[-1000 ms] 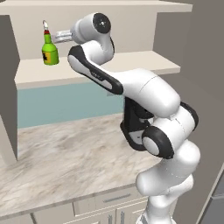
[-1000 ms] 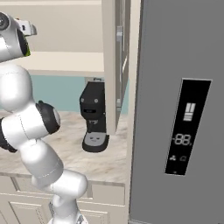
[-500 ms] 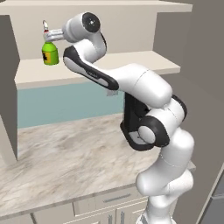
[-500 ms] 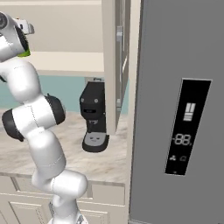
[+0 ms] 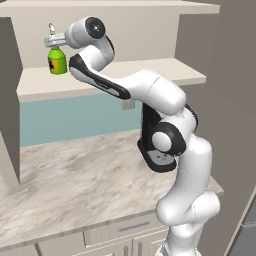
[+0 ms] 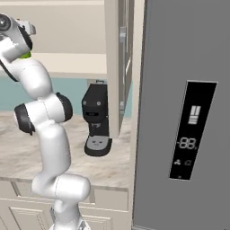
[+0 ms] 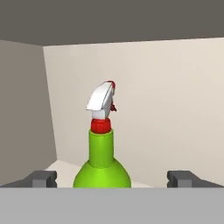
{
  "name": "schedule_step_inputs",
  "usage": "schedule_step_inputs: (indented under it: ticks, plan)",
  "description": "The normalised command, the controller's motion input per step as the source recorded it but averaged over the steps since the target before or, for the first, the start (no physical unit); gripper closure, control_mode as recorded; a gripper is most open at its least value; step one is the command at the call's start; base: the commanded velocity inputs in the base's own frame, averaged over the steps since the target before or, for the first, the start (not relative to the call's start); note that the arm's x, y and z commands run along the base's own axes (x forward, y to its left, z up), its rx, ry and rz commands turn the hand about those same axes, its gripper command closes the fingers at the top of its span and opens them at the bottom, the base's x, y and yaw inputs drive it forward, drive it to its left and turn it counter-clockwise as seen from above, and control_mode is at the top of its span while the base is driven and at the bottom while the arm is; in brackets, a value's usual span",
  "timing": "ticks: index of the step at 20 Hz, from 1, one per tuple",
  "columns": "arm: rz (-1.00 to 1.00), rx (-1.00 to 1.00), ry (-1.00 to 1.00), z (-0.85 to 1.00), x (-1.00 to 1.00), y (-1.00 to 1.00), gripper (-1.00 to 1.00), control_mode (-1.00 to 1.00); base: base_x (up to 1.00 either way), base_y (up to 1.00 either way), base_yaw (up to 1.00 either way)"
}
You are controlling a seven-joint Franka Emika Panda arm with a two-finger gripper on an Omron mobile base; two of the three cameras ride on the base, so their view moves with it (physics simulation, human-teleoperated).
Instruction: Move the cutting board and knife to the sink. Then move spray from the cabinet to the counter.
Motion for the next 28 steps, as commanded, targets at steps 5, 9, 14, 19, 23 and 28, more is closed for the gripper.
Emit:
schedule_step_inputs:
  ticks: [5,9,14,19,23,28]
  plan:
    - [0.00,0.00,0.00,0.00,0.27,0.23,-1.00,-1.00,0.00,0.00,0.00]
    - [0.00,0.00,0.00,0.00,0.21,0.26,-1.00,-1.00,0.00,0.00,0.00]
    - [0.00,0.00,0.00,0.00,0.16,0.16,-1.00,-1.00,0.00,0.00,0.00]
    - [0.00,0.00,0.00,0.00,0.10,0.01,-1.00,-1.00,0.00,0.00,0.00]
    - [0.00,0.00,0.00,-0.01,0.07,0.00,-1.00,-1.00,0.00,0.00,0.00]
    - [0.00,0.00,0.00,0.00,0.05,0.00,-1.00,-1.00,0.00,0.00,0.00]
